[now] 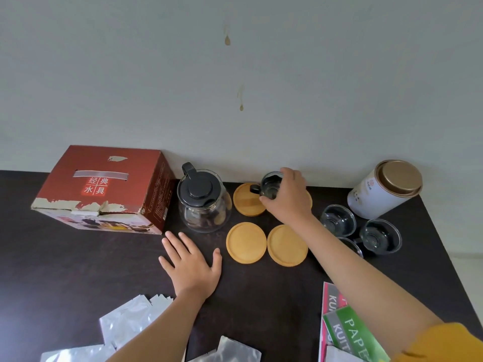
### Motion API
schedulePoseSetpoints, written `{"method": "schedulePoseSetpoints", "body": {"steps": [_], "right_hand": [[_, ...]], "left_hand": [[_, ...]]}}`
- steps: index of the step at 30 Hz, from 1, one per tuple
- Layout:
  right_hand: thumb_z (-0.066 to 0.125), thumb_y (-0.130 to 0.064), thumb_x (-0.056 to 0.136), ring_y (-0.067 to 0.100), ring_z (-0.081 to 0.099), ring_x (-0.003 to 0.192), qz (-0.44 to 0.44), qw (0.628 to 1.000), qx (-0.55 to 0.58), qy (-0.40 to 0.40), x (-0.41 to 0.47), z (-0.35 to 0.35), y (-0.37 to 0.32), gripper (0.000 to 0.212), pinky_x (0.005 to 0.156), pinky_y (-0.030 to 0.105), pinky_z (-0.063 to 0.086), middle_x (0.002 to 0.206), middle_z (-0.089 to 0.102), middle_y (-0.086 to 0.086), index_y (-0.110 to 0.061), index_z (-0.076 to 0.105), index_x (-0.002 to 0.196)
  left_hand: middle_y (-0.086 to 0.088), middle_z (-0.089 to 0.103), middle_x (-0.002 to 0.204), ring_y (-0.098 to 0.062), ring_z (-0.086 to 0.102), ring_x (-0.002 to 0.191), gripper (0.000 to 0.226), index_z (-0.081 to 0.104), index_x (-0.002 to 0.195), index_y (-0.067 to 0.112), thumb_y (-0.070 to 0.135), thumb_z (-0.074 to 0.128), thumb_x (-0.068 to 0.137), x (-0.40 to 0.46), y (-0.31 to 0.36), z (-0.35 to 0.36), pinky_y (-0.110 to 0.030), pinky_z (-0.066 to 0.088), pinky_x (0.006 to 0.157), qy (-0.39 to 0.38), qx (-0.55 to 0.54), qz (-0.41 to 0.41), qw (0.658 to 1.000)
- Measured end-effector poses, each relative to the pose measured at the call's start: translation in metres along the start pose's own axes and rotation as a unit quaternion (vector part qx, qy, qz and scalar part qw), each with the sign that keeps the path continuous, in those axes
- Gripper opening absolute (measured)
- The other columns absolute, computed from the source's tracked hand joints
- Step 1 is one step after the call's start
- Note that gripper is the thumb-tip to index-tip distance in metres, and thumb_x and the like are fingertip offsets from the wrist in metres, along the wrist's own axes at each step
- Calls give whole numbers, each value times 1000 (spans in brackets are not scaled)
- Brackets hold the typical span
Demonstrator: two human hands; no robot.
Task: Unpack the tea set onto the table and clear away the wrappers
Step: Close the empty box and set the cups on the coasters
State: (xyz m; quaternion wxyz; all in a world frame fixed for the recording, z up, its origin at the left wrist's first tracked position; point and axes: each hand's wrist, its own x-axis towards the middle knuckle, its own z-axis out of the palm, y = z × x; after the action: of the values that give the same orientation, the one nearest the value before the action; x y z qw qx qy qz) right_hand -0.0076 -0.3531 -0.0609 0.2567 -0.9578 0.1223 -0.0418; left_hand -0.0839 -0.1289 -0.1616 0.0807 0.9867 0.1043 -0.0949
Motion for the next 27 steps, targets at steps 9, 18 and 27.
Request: {"method": "schedulePoseSetpoints", "body": {"steps": [9, 18, 27], "right_hand": [[78, -40, 73, 26, 43, 124, -9, 1000, 6, -25, 3, 34, -23, 80, 89, 34, 51, 132, 46, 10, -8, 38, 134], [74, -46, 77, 27, 38, 130, -1, 999, 20, -31, 4, 37, -29, 85, 96, 33, 44, 138, 42, 11, -6, 33, 140], [73, -39, 80, 29, 22, 139, 53, 998, 12, -35, -30, 0, 6, 90, 106, 42, 36, 149, 27, 12, -7, 23, 147]], "left_hand": [[-24, -2, 157, -39, -4, 145, 98, 8, 149, 0, 69, 12, 80, 0, -1, -1, -59, 16, 112, -3, 2, -2, 1000], [-24, -2, 157, -39, -4, 145, 98, 9, 149, 0, 69, 12, 80, 1, -2, 0, -59, 16, 112, -1, 1, -1, 1000], [-25, 2, 157, -40, 0, 145, 98, 12, 148, -1, 69, 13, 80, 1, -2, 0, -60, 18, 111, 2, 2, 1, 1000]]}}
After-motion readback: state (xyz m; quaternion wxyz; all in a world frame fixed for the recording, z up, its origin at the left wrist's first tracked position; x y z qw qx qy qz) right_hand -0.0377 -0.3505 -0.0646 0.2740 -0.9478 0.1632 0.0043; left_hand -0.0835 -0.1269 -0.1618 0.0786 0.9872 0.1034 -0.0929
